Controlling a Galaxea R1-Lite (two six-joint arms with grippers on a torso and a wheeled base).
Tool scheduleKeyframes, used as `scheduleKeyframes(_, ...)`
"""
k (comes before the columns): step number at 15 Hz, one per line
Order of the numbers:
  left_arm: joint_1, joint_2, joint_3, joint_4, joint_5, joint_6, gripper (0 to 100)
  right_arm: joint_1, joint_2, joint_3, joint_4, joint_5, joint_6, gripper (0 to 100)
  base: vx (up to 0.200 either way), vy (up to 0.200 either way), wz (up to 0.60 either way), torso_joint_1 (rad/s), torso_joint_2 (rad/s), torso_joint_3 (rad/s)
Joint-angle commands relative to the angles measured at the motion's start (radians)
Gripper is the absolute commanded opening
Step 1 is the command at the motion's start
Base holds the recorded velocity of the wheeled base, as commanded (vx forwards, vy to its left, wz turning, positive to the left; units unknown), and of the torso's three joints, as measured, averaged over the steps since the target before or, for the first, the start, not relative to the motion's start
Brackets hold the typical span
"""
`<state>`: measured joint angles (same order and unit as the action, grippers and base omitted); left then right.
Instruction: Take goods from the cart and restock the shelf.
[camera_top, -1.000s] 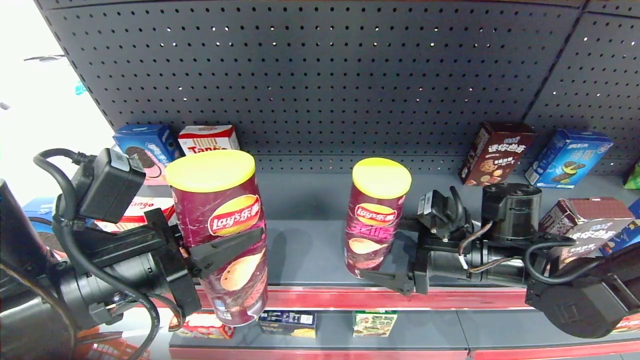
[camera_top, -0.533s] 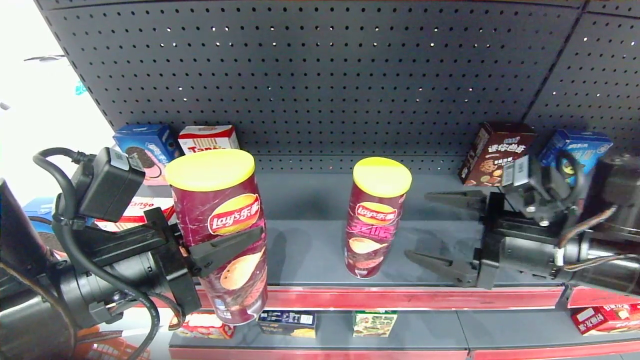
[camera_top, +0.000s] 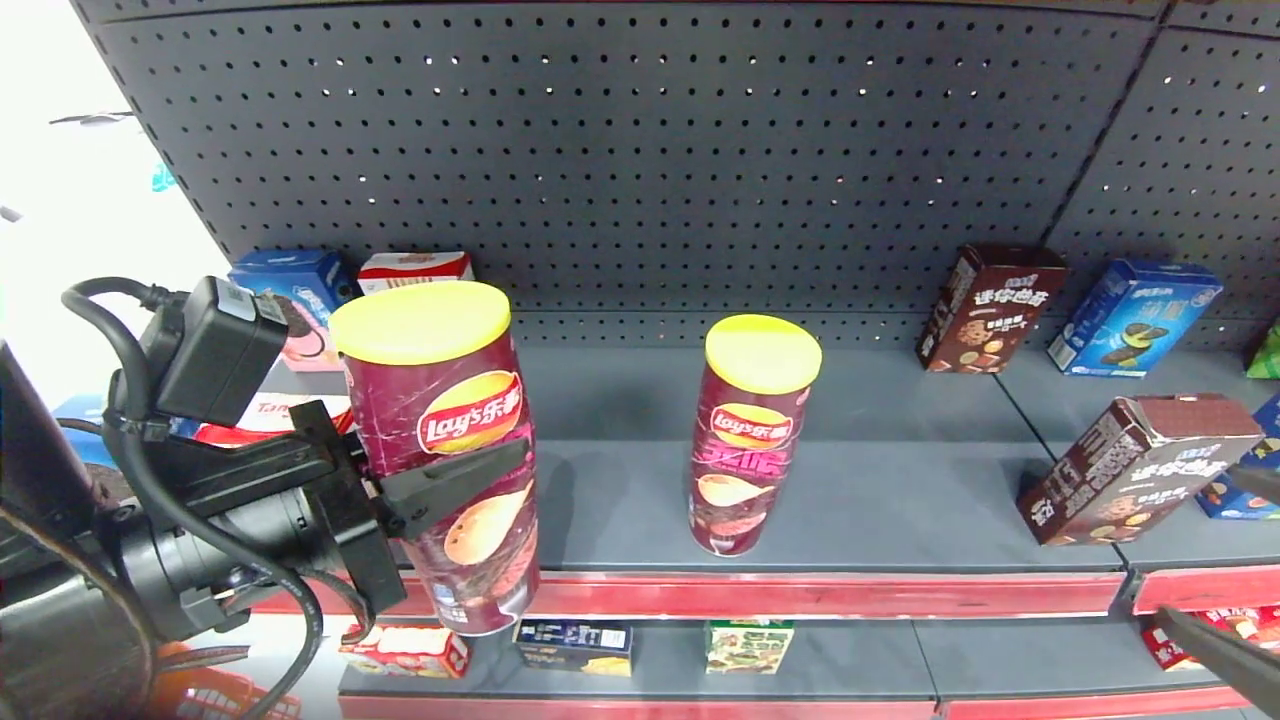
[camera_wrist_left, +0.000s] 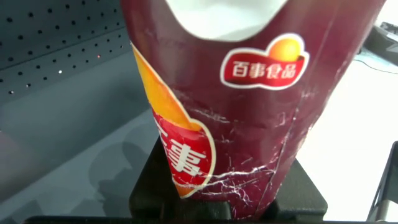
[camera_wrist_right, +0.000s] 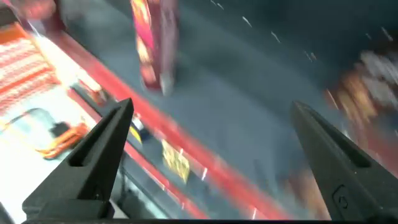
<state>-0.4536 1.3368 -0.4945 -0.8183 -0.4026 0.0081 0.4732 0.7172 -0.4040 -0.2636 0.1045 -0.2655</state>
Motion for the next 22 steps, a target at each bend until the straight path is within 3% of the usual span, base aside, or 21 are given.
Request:
scheduleKeyframes(1, -0.005, 0.016, -0.013, -0.001, -0.001, 0.001, 0, -0.074, -0.320, 0.215, 0.064, -0.089, 0.039, 100, 0.000, 0.000, 0.00, 0.000, 0.00, 0.000)
scheduleKeyframes(3, -0.008, 0.027, -0.033, -0.001, -0.001, 0.004, 0, -0.197, -0.390, 0.284, 0.103, -0.111, 0.143, 100, 0.000, 0.000, 0.00, 0.000, 0.00, 0.000)
scheduleKeyframes(6, -0.010, 0.027, -0.029, -0.001, -0.001, 0.004, 0, -0.352, -0.489, 0.396, 0.107, -0.114, 0.152, 100, 0.000, 0.000, 0.00, 0.000, 0.00, 0.000)
scheduleKeyframes(8, -0.013, 0.028, -0.032, -0.001, -0.001, 0.006, 0, -0.479, -0.622, 0.376, 0.271, -0.111, 0.154, 100, 0.000, 0.000, 0.00, 0.000, 0.00, 0.000)
scheduleKeyframes(9, -0.014, 0.030, -0.032, -0.001, -0.002, 0.006, 0, -0.521, -0.639, 0.378, 0.268, -0.114, 0.161, 100, 0.000, 0.000, 0.00, 0.000, 0.00, 0.000)
scheduleKeyframes(13, -0.027, 0.027, -0.029, -0.001, -0.002, 0.007, 0, -0.519, -0.639, 0.383, 0.253, -0.114, 0.167, 100, 0.000, 0.000, 0.00, 0.000, 0.00, 0.000)
scheduleKeyframes(16, -0.028, 0.022, -0.027, -0.001, -0.002, 0.007, 0, -0.516, -0.641, 0.386, 0.245, -0.181, 0.180, 100, 0.000, 0.000, 0.00, 0.000, 0.00, 0.000)
scheduleKeyframes(18, -0.027, 0.022, -0.021, -0.001, -0.002, 0.007, 0, -0.466, -0.717, 0.376, 0.274, 0.003, 0.207, 100, 0.000, 0.000, 0.00, 0.000, 0.00, 0.000)
scheduleKeyframes(20, -0.027, 0.021, -0.019, -0.001, -0.001, 0.007, 0, -0.473, -0.717, 0.383, 0.265, 0.037, 0.232, 100, 0.000, 0.000, 0.00, 0.000, 0.00, 0.000)
scheduleKeyframes(21, -0.025, 0.018, -0.018, -0.001, -0.001, 0.007, 0, -0.478, -0.714, 0.378, 0.274, -0.022, 0.236, 100, 0.000, 0.000, 0.00, 0.000, 0.00, 0.000)
scheduleKeyframes(22, -0.027, 0.019, -0.019, -0.001, -0.001, 0.010, 0, -0.481, -0.706, 0.403, 0.268, -0.144, 0.246, 100, 0.000, 0.000, 0.00, 0.000, 0.00, 0.000)
